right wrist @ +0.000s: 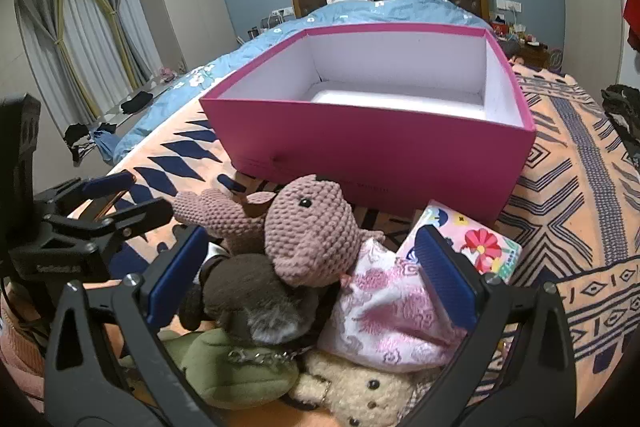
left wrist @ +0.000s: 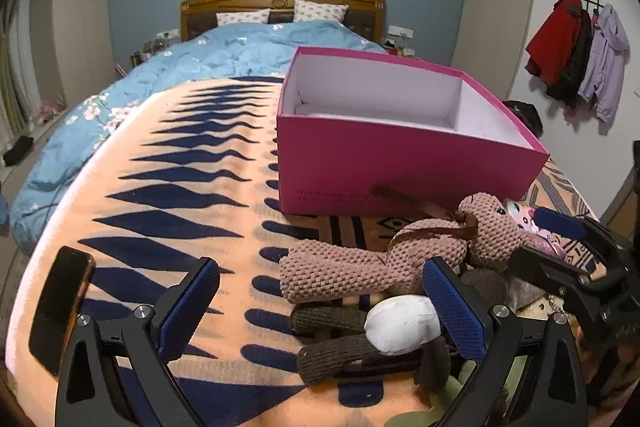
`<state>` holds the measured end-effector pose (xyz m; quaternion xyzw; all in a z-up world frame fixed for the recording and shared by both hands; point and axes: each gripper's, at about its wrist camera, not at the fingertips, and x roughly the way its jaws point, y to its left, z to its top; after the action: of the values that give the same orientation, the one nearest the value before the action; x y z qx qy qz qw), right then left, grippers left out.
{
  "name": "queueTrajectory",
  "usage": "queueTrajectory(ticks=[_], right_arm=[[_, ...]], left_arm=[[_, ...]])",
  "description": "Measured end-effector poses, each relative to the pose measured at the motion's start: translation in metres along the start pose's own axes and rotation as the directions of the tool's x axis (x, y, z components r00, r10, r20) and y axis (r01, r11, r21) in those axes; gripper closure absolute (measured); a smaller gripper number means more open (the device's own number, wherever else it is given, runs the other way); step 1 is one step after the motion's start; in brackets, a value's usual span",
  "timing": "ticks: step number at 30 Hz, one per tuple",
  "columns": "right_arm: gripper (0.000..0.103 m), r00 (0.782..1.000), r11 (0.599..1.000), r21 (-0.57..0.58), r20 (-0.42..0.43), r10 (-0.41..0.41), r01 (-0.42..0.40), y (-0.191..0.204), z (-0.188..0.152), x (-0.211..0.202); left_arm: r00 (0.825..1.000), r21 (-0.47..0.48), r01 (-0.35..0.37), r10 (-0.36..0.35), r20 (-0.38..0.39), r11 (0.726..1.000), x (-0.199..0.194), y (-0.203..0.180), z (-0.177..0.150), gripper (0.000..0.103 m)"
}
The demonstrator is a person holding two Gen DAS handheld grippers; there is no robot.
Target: Organize objects
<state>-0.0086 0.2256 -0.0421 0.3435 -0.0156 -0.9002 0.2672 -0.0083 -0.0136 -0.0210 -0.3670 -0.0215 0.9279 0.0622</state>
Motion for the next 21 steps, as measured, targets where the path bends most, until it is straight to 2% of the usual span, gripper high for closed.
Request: queueTrajectory(ticks=[6,10,12,15,17,21], right_arm=[[0.013,0.998,0.999,0.025,-0.065,0.028,-0.027,-0.010,0.012,0.021],[0.024,0.989,0.996,0.042,-0.128,0.079,-0.074,-0.015,0.017,0.039],[0.025,0.982,0.993,0.056,-0.150,0.112,-0.105,-0.018,0.017,0.044],[0.036,0.976,0.989,0.048,-0.160,0.148,-0.142,-0.020,0.019,0.043],[0.050,0.970,0.984,0.050,-0.165,0.179,-0.173,-0.021,0.020,0.041],[0.050,0.964,0.978,0.062,-0.163,0.208,-0.201,-0.023,0.022,0.037]], left_arm=[[0.996,0.030,0.082,-0.082,-0.028,0.996,0.010,0.004,-0.003,0.000],[0.990,0.058,0.135,-0.132,-0.052,0.989,0.016,0.002,-0.004,0.000],[0.988,0.069,0.147,-0.142,-0.063,0.987,0.018,0.001,-0.005,0.000],[0.979,0.075,0.190,-0.184,-0.087,0.979,0.023,0.003,-0.006,0.000],[0.973,0.077,0.214,-0.205,-0.104,0.974,0.028,0.002,-0.006,0.000],[0.956,0.097,0.278,-0.265,-0.128,0.956,0.031,-0.003,-0.006,0.002]])
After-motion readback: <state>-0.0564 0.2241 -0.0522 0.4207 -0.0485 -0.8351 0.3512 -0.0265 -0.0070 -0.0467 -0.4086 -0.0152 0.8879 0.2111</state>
